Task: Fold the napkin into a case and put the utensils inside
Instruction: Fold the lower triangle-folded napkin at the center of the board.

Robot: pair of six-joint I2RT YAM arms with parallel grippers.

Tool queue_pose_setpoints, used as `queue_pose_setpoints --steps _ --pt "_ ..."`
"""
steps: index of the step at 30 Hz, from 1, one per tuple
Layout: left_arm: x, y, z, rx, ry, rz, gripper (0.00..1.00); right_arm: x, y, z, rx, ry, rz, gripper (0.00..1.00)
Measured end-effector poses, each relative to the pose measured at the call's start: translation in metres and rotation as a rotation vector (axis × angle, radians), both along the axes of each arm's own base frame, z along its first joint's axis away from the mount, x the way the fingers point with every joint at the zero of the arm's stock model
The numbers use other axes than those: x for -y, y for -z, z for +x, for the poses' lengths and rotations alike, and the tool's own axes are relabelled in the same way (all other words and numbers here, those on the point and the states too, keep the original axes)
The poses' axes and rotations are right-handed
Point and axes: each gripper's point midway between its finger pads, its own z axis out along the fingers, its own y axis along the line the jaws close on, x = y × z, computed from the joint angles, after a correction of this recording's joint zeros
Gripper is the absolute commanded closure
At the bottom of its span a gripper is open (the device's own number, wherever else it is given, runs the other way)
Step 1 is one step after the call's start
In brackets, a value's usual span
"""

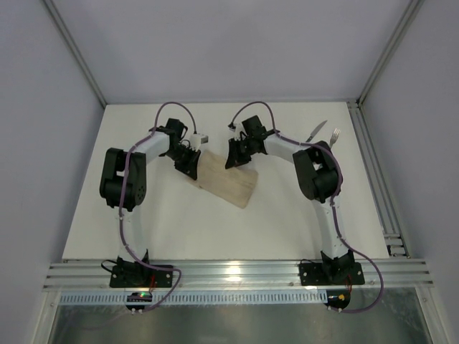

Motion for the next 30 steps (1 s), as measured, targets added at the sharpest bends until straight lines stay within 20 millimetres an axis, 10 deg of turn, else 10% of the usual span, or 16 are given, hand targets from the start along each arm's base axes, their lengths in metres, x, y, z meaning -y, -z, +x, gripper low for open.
queue_pose_setpoints --steps 30 --pt "0.011 0.0 -0.004 -0.054 -0.001 -0.057 0.93 -0.021 -0.017 -0.07 0.657 -0.098 -0.528 0.96"
